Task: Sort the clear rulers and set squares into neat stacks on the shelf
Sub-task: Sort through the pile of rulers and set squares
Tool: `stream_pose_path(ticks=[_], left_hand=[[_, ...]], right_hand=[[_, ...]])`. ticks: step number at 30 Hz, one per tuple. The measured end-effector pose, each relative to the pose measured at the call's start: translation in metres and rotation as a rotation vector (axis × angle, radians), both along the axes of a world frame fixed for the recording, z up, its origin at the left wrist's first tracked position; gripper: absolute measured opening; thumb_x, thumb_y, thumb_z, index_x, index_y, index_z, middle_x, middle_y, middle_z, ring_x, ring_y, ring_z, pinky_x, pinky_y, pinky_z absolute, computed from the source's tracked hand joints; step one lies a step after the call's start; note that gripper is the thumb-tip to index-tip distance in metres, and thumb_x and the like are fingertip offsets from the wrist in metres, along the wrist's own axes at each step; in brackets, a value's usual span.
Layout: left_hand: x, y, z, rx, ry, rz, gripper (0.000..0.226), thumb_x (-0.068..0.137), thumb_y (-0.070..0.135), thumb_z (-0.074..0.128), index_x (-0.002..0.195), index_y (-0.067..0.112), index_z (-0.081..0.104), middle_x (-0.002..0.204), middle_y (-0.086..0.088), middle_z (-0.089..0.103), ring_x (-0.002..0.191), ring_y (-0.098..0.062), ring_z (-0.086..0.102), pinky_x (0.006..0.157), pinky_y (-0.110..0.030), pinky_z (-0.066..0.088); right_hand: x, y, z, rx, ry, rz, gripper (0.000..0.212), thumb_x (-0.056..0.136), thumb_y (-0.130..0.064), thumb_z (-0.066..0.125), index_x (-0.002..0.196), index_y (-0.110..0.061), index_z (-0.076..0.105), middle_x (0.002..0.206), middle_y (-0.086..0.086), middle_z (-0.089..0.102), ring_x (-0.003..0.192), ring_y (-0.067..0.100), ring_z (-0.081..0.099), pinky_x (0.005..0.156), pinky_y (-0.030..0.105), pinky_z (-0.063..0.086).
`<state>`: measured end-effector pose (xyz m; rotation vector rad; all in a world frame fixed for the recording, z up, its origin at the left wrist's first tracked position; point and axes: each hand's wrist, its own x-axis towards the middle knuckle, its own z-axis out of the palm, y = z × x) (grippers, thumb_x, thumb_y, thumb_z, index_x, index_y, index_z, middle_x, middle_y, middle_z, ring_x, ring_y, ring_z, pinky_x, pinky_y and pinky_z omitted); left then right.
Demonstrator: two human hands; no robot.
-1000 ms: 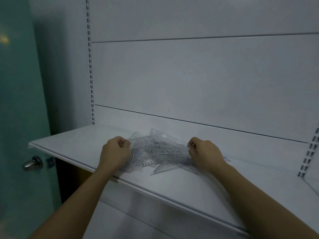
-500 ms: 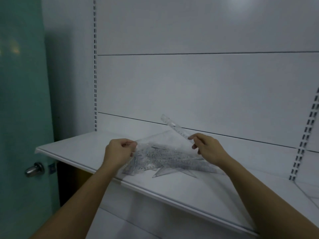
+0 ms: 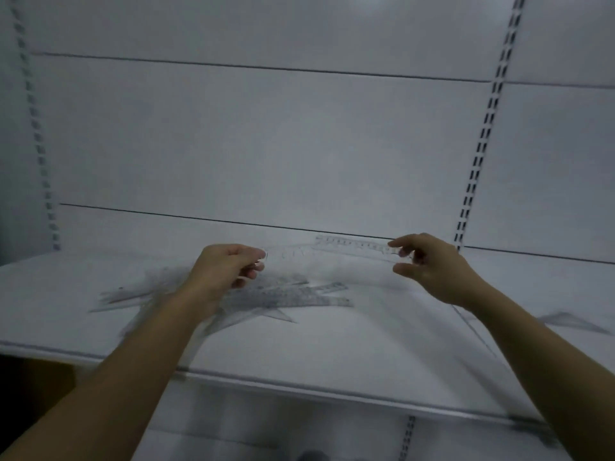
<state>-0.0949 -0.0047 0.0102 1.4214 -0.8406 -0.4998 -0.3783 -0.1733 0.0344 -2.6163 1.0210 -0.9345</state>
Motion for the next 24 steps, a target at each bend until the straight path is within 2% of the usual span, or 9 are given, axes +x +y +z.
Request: stream_pose_path(ticks=[4, 9, 14, 17, 20, 24], left_hand=[[-0.039, -0.046, 0.007, 0.015, -0.031, -0.123, 0.015, 0.087, 0.017, 0.066, 0.09, 0.005, 0.074, 0.08, -0.01, 0.07, 0.066, -0.016, 0.057, 0.06, -0.025, 0.043], [-0.112, -0.102, 0.013, 0.029, -0.075, -0.289, 0.014, 0.089, 0.017, 0.064, 0.091, 0.007, 0.074, 0.082, -0.009, 0.07, 0.067, -0.016, 0.058, 0.062, -0.025, 0.046], [-0.198, -0.154, 0.02, 0.04, -0.087, -0.424, 0.014, 0.088, 0.019, 0.065, 0.092, 0.009, 0.074, 0.082, -0.007, 0.07, 0.067, -0.015, 0.058, 0.061, -0.024, 0.045], [-0.248, -0.183, 0.022, 0.029, -0.07, -0.45, 0.012, 0.087, 0.017, 0.066, 0.09, 0.008, 0.073, 0.08, -0.008, 0.069, 0.065, -0.014, 0.058, 0.06, -0.024, 0.045], [-0.296, -0.207, 0.021, 0.015, -0.054, -0.452, 0.014, 0.086, 0.018, 0.067, 0.092, 0.006, 0.072, 0.082, -0.01, 0.069, 0.066, -0.015, 0.058, 0.06, -0.026, 0.046], [-0.351, -0.237, 0.019, 0.049, -0.113, -0.467, 0.013, 0.088, 0.018, 0.066, 0.093, 0.008, 0.073, 0.084, -0.009, 0.07, 0.068, -0.015, 0.06, 0.061, -0.024, 0.047]], right_hand=[[-0.07, -0.01, 0.0, 0.012, 0.002, -0.125, 0.034, 0.083, -0.015, 0.072, 0.114, -0.026, 0.063, 0.1, -0.008, 0.06, 0.089, 0.008, 0.058, 0.083, 0.028, 0.046], [-0.161, -0.018, -0.001, 0.043, -0.022, -0.276, 0.034, 0.085, -0.012, 0.069, 0.117, -0.021, 0.063, 0.106, -0.005, 0.063, 0.095, 0.01, 0.058, 0.084, 0.026, 0.044], [-0.256, -0.035, -0.002, 0.029, -0.046, -0.47, 0.033, 0.088, -0.012, 0.066, 0.119, -0.023, 0.063, 0.113, -0.003, 0.052, 0.101, 0.015, 0.05, 0.087, 0.028, 0.037], [-0.319, -0.056, -0.003, 0.054, -0.055, -0.548, 0.032, 0.089, -0.01, 0.063, 0.12, -0.021, 0.062, 0.113, -0.002, 0.055, 0.102, 0.016, 0.052, 0.087, 0.029, 0.039], [-0.382, -0.085, -0.013, 0.127, 0.019, -0.642, 0.029, 0.089, -0.007, 0.063, 0.115, -0.02, 0.063, 0.115, 0.003, 0.06, 0.097, 0.019, 0.055, 0.082, 0.029, 0.042], [-0.447, -0.129, -0.032, 0.196, 0.087, -0.654, 0.026, 0.088, -0.006, 0.064, 0.112, -0.017, 0.065, 0.117, 0.008, 0.064, 0.097, 0.021, 0.056, 0.083, 0.03, 0.042]])
